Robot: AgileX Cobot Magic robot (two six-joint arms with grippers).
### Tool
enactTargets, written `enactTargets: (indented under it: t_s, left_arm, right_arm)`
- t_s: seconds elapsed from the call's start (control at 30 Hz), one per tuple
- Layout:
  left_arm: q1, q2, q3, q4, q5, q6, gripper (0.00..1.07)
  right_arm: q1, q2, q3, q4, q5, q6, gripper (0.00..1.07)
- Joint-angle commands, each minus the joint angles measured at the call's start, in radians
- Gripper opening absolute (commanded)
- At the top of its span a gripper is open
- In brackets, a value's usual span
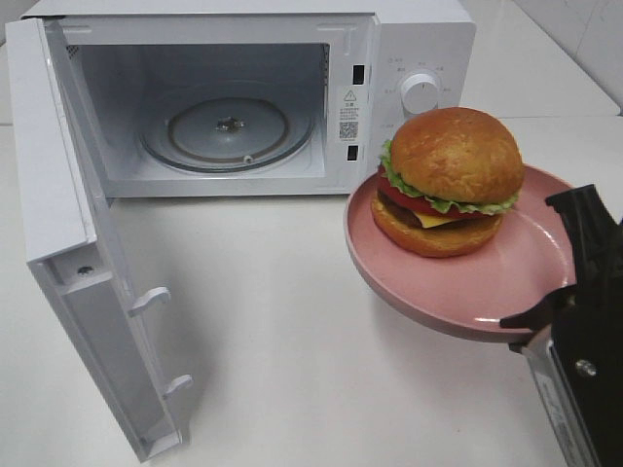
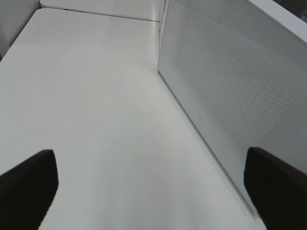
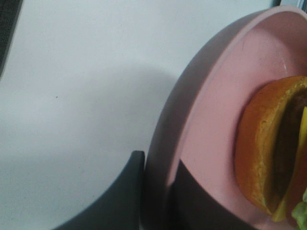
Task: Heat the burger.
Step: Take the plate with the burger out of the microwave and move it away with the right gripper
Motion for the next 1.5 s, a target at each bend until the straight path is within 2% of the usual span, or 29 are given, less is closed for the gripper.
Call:
enactTargets:
  t_s: [0.03, 0.17, 0.4, 0.53, 0.57, 0.6, 0.8, 0.97, 1.23, 1.5]
  left_arm:
    - [0.000, -0.017, 0.003, -0.002, -0.012, 0.004, 0.98]
    - [0.000, -0.017, 0.003, -0.002, -0.012, 0.004, 0.98]
    - [0.000, -0.017, 0.003, -0.002, -0.012, 0.004, 0.98]
    - [0.000, -0.017, 0.003, -0.002, -0.012, 0.004, 0.98]
    - [0.000, -0.017, 0.003, -0.002, -0.012, 0.004, 0.98]
    - [0.000, -0.017, 0.003, -0.002, -0.012, 0.004, 0.98]
    - [0.000, -0.017, 0.003, -0.002, -0.012, 0.004, 0.98]
    - [0.000, -0.017, 0.003, -0.002, -0.012, 0.004, 0.98]
    - [0.000, -0.017, 0.003, -0.002, -0.012, 0.004, 0.98]
    - [0.000, -0.017, 0.003, -0.002, -0.012, 0.004, 0.98]
  right_arm:
    - [0.000, -0.055, 0.004, -0.020, -0.009, 0.014, 0.00]
    - [0.000, -0.120, 0.035, -0.021, 0.038, 0.067, 0.00]
    - [0.000, -0.131, 0.060, -0.051, 0.085, 0.148, 0.00]
    - [0.000, -0.131, 0.060, -0.198, 0.091, 0.353, 0.00]
    - [0.000, -0.131, 0.060, -0.198, 0.091, 0.353, 0.00]
    - [0.000, -0.131, 0.060, -0.266, 0.099, 0.440, 0.00]
    - [0.000, -0.128, 0.060, -0.379, 0.163, 0.595, 0.00]
    - [0.000, -0.040, 0.060, -0.423, 0.259, 0.756, 0.00]
    - [0.000, 0.069, 0.048, -0.473, 0.300, 0.910, 0.00]
    - [0.000, 0.253, -0.042, -0.539, 0.387, 1.282, 0.00]
